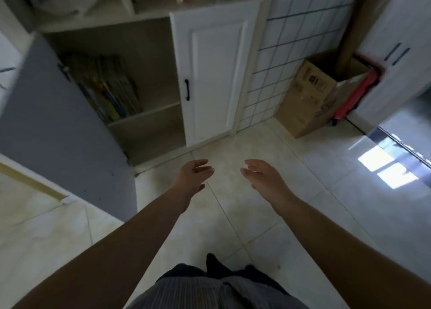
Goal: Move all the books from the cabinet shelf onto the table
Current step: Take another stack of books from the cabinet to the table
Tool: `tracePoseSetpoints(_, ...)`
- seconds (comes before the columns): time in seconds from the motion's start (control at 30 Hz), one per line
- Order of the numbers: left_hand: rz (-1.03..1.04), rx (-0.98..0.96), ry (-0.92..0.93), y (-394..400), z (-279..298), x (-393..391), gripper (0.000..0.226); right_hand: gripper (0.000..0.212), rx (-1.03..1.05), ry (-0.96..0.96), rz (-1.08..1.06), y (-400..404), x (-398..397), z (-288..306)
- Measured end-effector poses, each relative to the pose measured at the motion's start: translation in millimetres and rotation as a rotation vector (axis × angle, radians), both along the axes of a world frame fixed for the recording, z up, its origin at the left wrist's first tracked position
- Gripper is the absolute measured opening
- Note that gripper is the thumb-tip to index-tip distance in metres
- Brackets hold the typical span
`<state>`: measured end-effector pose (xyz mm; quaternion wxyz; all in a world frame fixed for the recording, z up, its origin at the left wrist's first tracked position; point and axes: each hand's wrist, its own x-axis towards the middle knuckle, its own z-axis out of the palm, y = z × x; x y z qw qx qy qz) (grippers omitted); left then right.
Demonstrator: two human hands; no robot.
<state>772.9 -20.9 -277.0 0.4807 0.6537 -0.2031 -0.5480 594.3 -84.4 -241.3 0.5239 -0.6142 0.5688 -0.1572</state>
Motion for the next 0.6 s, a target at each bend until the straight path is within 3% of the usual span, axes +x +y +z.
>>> tracePoseSetpoints(0.3, 0.287, -0.002, 0.01, -16.3, -14.4, 93.6, 0.03, 0.039, -0.001, 0.016, 0.245, -61.0, 114.0, -6.9)
tracePoseSetpoints(0.6, 0.504, 0.014, -0.028, -106.7, -5.0, 173.1, 0.031, 0.038, -0.022, 0.05, 0.478, -178.7, 213.9, -13.8)
